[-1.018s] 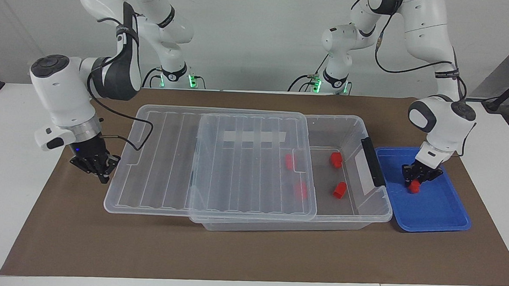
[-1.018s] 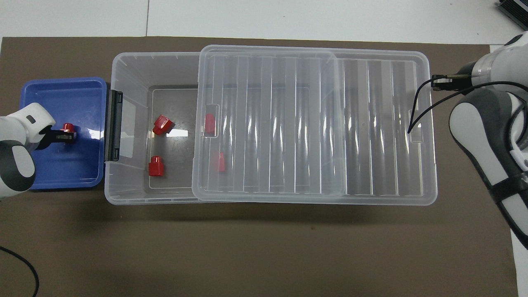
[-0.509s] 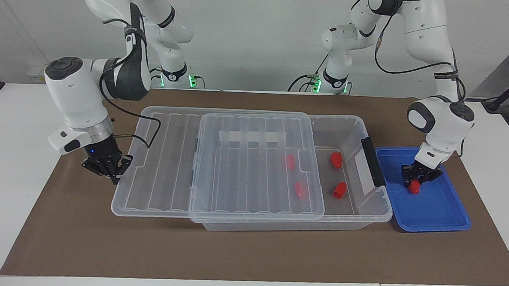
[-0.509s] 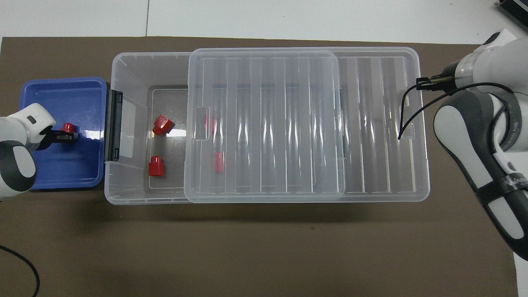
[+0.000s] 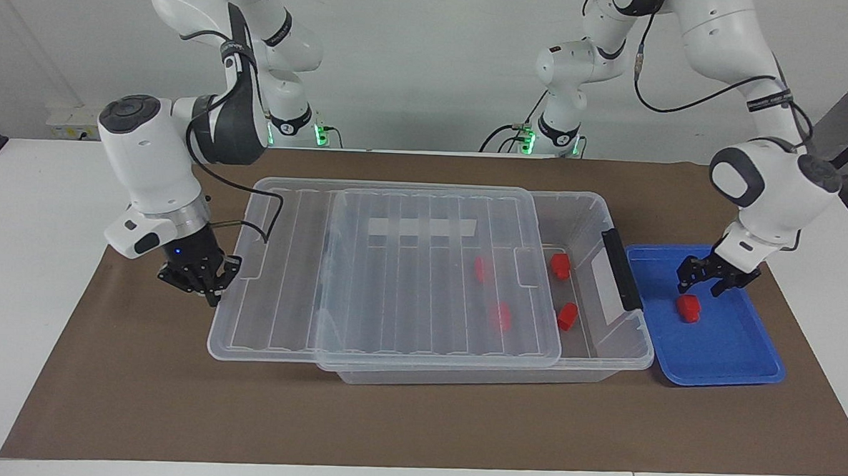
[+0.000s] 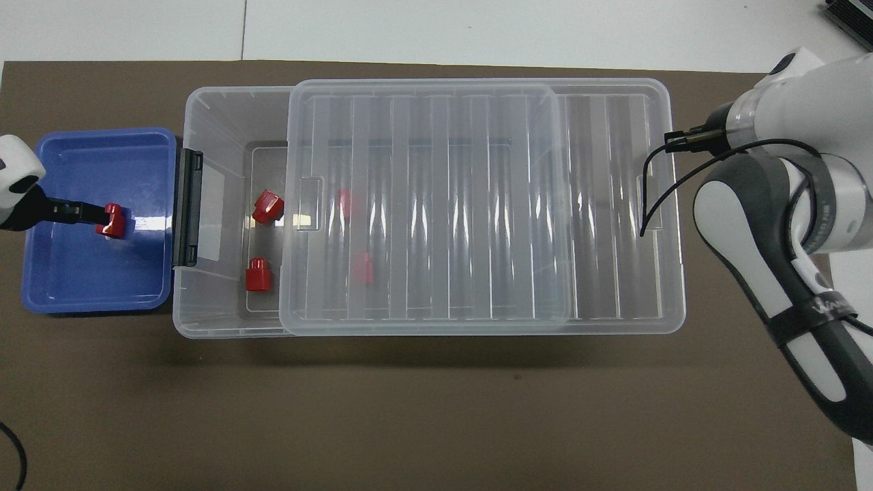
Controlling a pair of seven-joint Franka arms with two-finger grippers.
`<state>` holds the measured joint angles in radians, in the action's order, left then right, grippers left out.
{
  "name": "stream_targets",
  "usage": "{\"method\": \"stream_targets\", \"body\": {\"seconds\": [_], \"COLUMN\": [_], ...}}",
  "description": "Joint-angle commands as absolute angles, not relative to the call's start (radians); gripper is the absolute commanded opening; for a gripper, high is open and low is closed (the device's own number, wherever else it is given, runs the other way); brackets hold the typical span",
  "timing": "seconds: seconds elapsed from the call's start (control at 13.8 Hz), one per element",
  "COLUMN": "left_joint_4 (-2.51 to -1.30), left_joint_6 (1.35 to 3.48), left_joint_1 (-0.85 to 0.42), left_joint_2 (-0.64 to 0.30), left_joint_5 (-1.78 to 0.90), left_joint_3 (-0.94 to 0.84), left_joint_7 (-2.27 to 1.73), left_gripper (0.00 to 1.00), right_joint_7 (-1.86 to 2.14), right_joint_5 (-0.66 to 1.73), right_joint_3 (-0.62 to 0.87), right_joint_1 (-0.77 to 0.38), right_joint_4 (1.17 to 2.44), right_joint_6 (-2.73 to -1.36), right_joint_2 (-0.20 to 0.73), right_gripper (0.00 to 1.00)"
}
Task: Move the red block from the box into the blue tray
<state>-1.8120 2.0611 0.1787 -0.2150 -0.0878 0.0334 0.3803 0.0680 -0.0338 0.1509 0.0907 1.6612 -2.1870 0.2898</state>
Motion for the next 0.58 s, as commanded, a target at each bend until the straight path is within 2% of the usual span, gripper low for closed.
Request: {"method": "stream_targets", "body": {"seconds": [0.0,0.22,0.36,0.51], "left_joint_4": [-1.676,-1.554,-1.551,-1.606], "left_joint_6": [1.829,1.622,1.543,1.543], "left_joint_1": [0.172,0.083,0.008,-0.024], "left_joint_2": [-0.17,-0.086,0.019,0.067], "left_joint_5": [-0.066,0.001,0.038,0.038], "left_joint_3": [0.023,0.02,0.015,0.005], "left_joint_7": [0.33,0.244,0.221,0.221], "left_gripper": [1.0,1.0,1.0,1.0], "right_joint_7": [0.09,0.089,0.065,0.02], "right_joint_5": [-0.017,-0.017,-0.017,-0.017], "right_joint_3": [0.158,0.158,0.158,0.158], "right_joint_1": [0.072,0.029,-0.001,-0.032], "right_joint_4": [1.657,1.663,1.664,1.669], "right_joint_6": [-2.163,-2.132,-2.115,-2.115], "right_joint_2": [0.288,0.282,0.278,0.276], "right_gripper": [0.0,0.0,0.0,0.0]}}
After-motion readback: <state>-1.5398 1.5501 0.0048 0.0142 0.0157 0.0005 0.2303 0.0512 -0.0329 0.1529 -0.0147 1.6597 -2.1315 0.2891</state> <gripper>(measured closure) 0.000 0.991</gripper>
